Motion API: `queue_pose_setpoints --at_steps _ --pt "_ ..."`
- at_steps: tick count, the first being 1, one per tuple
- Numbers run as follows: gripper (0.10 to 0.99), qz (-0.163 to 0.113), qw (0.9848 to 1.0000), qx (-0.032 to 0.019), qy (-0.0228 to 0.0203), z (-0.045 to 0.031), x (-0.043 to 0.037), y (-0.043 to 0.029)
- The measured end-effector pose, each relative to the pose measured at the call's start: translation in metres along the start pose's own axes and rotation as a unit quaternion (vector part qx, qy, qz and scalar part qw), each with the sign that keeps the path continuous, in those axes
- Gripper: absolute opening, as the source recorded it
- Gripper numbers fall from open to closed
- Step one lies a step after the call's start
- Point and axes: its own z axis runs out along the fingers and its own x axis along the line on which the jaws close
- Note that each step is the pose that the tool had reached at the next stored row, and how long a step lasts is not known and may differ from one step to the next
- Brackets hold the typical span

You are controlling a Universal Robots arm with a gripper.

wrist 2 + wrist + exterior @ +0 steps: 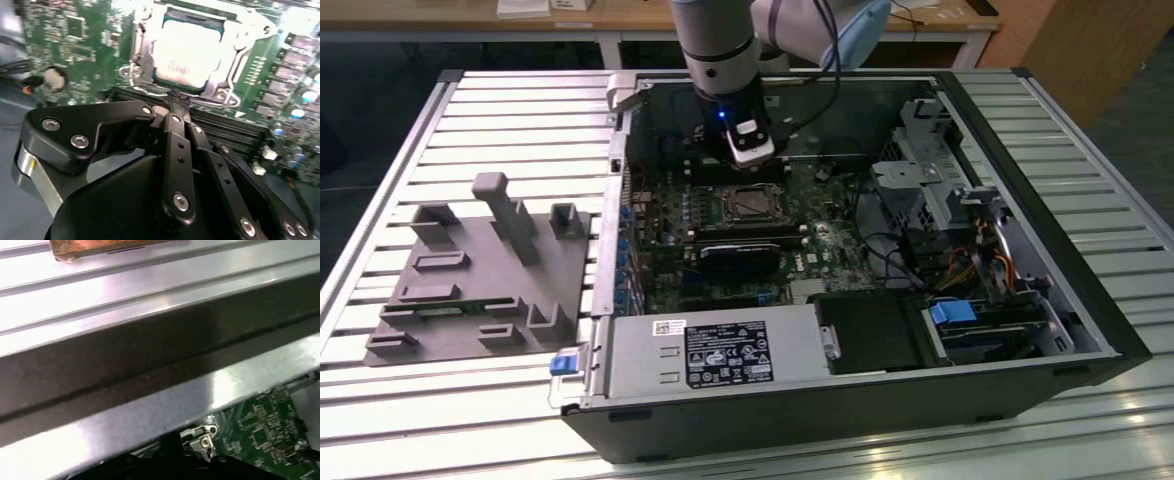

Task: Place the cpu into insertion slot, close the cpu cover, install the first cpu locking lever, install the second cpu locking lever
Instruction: 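Install the first cpu locking lever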

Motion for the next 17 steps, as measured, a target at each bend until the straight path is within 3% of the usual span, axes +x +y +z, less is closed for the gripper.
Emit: queue_pose_setpoints --at_steps 2,3,4,17 --pt "0.102 0.001 0.9999 0.0047 0.0124 0.0004 -0.0016 -0.0011" --pt "0.102 0.002 0.9998 0.0066 0.0171 0.0004 -0.0024 -0.0021" --pt "0.102 0.002 0.9998 0.0072 0.0188 0.0004 -0.0029 -0.0033" --pt "0.102 0.002 0.9998 0.0075 0.019 -0.0017 -0.0116 -0.0261"
